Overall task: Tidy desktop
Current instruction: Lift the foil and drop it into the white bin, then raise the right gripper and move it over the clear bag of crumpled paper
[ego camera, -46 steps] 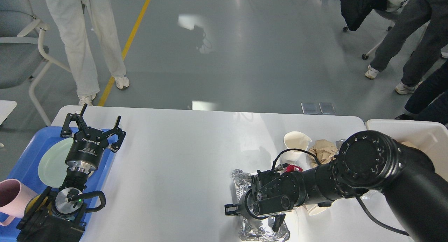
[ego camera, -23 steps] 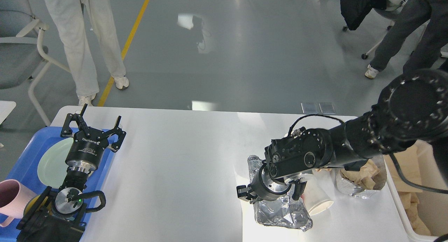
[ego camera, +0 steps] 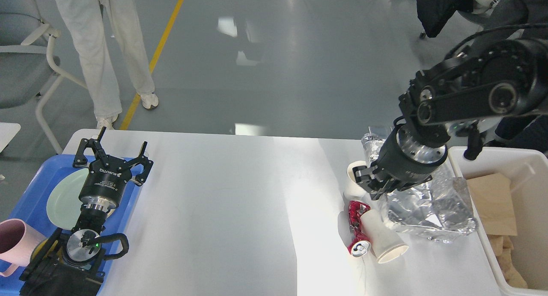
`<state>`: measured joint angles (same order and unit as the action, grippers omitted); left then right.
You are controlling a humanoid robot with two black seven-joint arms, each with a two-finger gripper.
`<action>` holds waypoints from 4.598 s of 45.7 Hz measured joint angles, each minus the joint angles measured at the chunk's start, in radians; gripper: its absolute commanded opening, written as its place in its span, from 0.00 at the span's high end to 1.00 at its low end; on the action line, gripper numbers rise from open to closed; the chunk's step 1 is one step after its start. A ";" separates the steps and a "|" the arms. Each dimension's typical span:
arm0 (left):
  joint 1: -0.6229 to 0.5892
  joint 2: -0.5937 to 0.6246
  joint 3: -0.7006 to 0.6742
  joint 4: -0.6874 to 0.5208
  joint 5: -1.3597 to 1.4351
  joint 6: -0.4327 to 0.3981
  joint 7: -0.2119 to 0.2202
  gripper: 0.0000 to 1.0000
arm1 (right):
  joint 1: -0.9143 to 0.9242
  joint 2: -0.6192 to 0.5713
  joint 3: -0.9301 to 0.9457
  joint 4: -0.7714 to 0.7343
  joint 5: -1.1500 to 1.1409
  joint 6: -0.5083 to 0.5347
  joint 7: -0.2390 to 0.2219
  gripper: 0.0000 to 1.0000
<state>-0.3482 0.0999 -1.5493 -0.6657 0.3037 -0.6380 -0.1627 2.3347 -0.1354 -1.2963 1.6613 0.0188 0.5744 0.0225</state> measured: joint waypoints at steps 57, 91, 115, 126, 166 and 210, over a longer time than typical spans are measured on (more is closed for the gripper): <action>0.000 0.000 -0.002 0.001 -0.001 0.000 0.000 0.03 | -0.841 -0.478 -0.041 -0.690 -0.011 -0.420 0.021 1.00; 0.000 0.000 -0.002 0.001 0.000 0.000 0.000 0.03 | -1.793 -0.185 0.350 -1.589 -0.042 -0.621 0.009 0.96; 0.000 0.000 -0.002 0.002 0.000 0.000 0.000 0.03 | -1.800 -0.192 0.350 -1.574 -0.047 -0.794 0.014 0.00; 0.000 0.000 -0.002 0.001 -0.001 0.000 0.000 0.03 | -1.716 -0.254 0.348 -1.487 -0.062 -0.787 0.013 0.00; 0.000 0.000 -0.002 0.001 0.000 0.000 0.000 0.03 | -0.492 -0.372 -0.059 -0.545 -0.352 0.208 -0.021 0.00; 0.000 0.000 -0.002 0.002 -0.001 0.000 0.000 0.03 | 0.060 -0.253 0.030 -0.372 -0.340 0.386 -0.050 0.00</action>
<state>-0.3482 0.0997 -1.5508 -0.6641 0.3029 -0.6381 -0.1626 2.3948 -0.3881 -1.2660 1.2896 -0.3217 0.9601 -0.0278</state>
